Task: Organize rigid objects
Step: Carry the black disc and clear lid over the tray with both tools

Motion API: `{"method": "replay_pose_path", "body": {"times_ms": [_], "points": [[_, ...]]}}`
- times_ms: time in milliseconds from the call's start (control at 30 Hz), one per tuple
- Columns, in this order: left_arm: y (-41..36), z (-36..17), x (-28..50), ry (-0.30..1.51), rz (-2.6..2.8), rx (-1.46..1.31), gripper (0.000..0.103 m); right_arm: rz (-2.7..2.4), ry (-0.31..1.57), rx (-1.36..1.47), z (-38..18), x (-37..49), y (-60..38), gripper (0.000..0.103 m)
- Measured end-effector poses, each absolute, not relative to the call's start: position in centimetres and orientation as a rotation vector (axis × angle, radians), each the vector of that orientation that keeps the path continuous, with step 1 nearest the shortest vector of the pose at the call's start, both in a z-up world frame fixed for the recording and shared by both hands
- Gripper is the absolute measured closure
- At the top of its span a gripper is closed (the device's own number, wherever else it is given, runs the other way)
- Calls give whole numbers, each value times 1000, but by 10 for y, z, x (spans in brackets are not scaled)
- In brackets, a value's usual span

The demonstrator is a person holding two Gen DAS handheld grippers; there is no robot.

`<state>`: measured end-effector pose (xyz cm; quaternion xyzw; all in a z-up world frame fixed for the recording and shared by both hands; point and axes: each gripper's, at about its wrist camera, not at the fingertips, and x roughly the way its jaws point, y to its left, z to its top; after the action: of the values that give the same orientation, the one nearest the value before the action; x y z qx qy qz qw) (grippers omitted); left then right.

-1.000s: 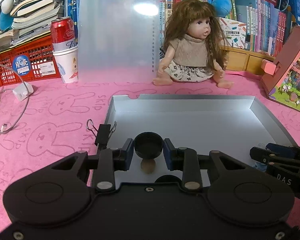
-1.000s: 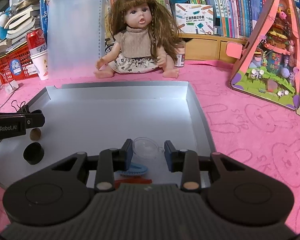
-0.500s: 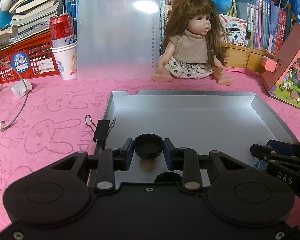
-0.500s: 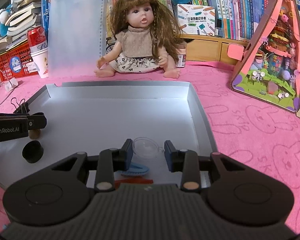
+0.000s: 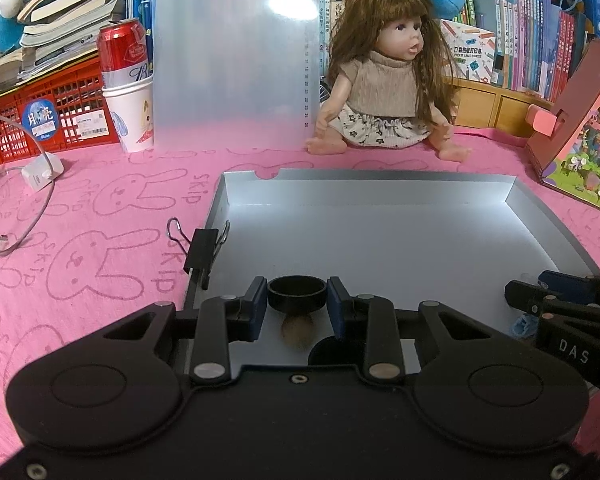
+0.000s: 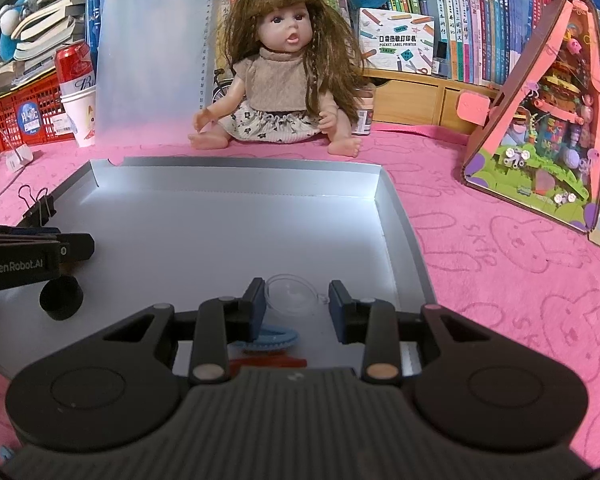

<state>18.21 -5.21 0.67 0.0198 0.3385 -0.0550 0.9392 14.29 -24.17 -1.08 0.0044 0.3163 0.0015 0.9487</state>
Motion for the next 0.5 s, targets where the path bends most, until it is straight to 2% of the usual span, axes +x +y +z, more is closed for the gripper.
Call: {"method": "replay_pose_path", "body": {"times_ms": [433, 467, 500], "points": [[-49, 5, 183, 709, -113, 19, 72, 4, 639, 12, -11, 143, -241, 60], [-49, 5, 183, 708, -114, 18, 72, 5, 638, 12, -11, 142, -241, 59], [-49, 6, 182, 709, -115, 15, 72, 7, 636, 13, -11, 142, -241, 50]]}}
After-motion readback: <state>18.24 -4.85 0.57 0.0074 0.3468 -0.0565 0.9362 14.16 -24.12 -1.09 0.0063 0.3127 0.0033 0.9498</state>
